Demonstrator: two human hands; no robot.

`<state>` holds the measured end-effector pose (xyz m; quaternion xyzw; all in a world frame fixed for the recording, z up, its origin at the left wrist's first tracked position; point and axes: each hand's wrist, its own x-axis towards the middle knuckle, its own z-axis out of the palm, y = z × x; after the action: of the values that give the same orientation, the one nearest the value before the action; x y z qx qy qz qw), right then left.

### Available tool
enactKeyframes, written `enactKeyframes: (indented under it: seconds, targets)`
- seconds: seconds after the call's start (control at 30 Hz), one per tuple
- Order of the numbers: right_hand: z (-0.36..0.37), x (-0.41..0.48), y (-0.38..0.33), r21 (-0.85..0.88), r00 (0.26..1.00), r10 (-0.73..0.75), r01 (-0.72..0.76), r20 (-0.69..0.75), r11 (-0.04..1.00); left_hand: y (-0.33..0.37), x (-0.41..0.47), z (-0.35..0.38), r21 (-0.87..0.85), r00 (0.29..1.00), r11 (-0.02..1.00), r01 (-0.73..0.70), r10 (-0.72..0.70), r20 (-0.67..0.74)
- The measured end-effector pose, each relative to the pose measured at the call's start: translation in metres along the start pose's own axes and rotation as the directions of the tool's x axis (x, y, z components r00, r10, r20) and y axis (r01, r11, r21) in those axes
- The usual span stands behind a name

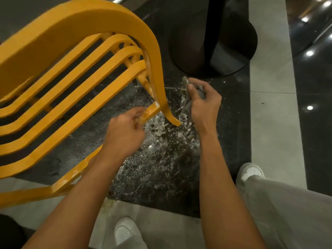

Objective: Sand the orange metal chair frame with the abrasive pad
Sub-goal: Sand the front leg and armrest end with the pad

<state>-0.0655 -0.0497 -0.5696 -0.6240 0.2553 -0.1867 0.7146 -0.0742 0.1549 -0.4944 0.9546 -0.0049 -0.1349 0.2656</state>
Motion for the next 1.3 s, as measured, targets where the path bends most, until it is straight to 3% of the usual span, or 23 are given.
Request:
enactKeyframes:
  seconds: [0.2, 0.33, 0.43, 0.6, 0.83, 1.13, 1.3]
  targets:
    - [0.014, 0.003, -0.005, -0.087, 0.951, -0.023, 0.053, 0.31, 0.995, 0.001, 0.001, 0.004, 0.03, 0.997, 1.0, 0.007, -0.004, -0.075]
    - [0.016, 0.003, 0.015, -0.163, 0.936, 0.002, 0.059, 0.353, 0.985, 0.001, 0.002, 0.008, 0.015, 0.995, 1.0, 0.025, -0.023, -0.098]
    - [0.011, 0.002, 0.045, -0.28, 0.935, 0.084, 0.016, 0.344, 0.96, -0.002, 0.001, 0.009, -0.008, 0.995, 1.0, 0.014, -0.015, -0.101]
    - [0.006, 0.005, 0.113, -0.372, 0.921, 0.322, -0.226, 0.219, 0.9, -0.002, -0.002, 0.011, -0.034, 0.993, 0.999, 0.006, -0.01, -0.12]
    - [0.01, 0.02, 0.143, -0.536, 0.934, 0.32, -0.191, 0.158, 0.823, 0.002, -0.001, 0.011, -0.069, 0.994, 0.998, 0.011, -0.018, -0.111]
    - [0.018, 0.014, 0.127, -0.33, 0.936, 0.293, -0.218, 0.197, 0.918, 0.005, 0.001, 0.012, -0.136, 0.995, 0.99, 0.035, -0.047, -0.084]
    - [0.017, 0.014, 0.15, -0.453, 0.937, 0.338, -0.262, 0.094, 0.852, 0.007, 0.0, 0.013, -0.141, 0.995, 0.989, 0.041, -0.054, -0.088]
